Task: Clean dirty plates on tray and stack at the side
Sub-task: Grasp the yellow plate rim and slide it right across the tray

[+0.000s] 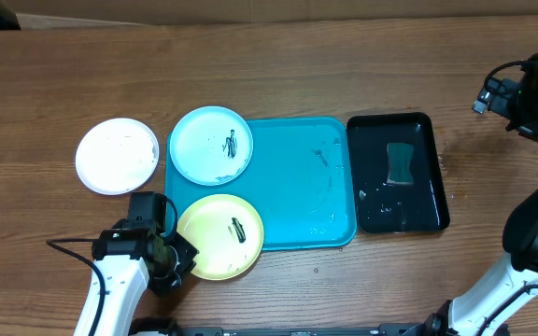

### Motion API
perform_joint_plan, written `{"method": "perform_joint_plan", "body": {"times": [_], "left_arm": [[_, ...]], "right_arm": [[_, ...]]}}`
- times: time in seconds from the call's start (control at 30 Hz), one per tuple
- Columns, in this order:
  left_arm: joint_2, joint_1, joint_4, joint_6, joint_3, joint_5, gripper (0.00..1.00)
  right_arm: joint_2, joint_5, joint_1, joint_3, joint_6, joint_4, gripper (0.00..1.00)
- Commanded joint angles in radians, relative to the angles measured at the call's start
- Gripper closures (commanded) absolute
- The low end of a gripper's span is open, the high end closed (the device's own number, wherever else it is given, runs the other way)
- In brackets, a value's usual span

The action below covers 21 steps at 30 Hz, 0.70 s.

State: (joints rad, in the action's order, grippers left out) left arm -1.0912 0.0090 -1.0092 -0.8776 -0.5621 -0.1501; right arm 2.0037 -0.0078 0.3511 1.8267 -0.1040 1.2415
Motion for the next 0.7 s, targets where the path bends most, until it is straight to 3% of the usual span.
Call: {"method": "perform_joint_plan", "body": {"times": [0.0, 0.67], "left_arm": [[-0.001, 0.007, -0.004, 0.026, 0.011, -0.003, 0.84], [-0.001, 0.007, 0.005, 0.026, 0.012, 0.005, 0.82]], "right_arm": [[-0.015, 0.006, -0.002, 0.005, -0.004, -0.006, 0.00], [-0.015, 0.006, -0.002, 0.005, -0.004, -0.006, 0.00]]}}
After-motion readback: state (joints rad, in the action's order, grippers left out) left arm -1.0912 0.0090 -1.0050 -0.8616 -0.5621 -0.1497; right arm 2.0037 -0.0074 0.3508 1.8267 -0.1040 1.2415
